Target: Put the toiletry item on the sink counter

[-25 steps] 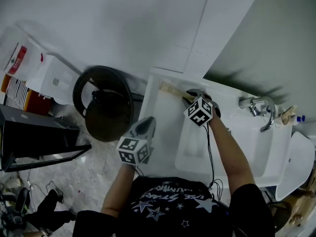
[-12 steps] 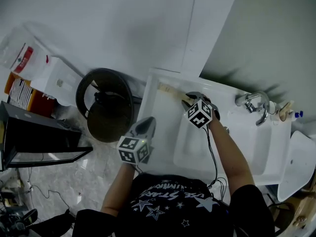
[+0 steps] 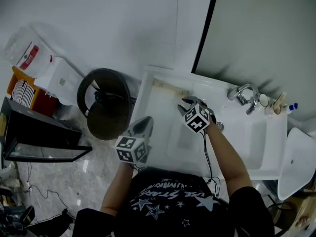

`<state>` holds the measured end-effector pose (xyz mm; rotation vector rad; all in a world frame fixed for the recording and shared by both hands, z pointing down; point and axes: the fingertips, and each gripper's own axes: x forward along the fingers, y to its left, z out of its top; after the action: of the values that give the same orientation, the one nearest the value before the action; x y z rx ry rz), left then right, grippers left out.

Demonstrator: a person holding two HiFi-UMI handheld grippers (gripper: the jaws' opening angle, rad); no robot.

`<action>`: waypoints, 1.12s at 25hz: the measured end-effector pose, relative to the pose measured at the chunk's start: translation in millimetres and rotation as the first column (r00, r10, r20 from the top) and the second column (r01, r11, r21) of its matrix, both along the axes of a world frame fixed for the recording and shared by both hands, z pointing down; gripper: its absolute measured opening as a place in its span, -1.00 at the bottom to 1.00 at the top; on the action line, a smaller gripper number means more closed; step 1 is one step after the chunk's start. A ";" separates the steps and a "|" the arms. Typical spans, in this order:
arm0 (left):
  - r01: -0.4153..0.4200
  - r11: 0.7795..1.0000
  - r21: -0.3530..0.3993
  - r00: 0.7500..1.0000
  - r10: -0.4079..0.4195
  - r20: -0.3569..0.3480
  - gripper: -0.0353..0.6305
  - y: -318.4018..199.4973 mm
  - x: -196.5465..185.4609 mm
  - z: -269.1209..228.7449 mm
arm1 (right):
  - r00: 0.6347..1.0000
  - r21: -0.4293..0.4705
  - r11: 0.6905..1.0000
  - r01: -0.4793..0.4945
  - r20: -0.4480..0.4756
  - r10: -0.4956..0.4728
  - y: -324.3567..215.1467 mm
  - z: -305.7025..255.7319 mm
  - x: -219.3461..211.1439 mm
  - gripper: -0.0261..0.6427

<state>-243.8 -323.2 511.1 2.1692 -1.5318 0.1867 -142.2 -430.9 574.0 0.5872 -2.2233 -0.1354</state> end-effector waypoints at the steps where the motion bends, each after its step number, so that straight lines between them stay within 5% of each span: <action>1: 0.001 1.000 0.001 1.000 -0.001 -0.001 -0.80 4.2 3.8 -1.2 | 1.000 -0.002 1.000 -0.003 0.007 0.003 5.4 -1.7 3.7 -0.55; 17: 0.013 1.000 0.022 1.000 -0.014 0.018 -0.80 64.5 83.6 -7.1 | 0.995 -0.004 1.000 -0.012 0.101 0.012 92.8 -18.5 77.2 -0.85; 28: 0.118 0.993 -0.011 0.993 -0.118 0.026 -0.80 111.7 119.4 12.6 | 0.971 -0.070 0.997 -0.014 0.238 0.031 131.2 -18.0 124.3 -0.88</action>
<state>-124.5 -211.5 523.8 2.0665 -1.6631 0.1855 -17.9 -299.6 556.0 0.6182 -2.4421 0.0251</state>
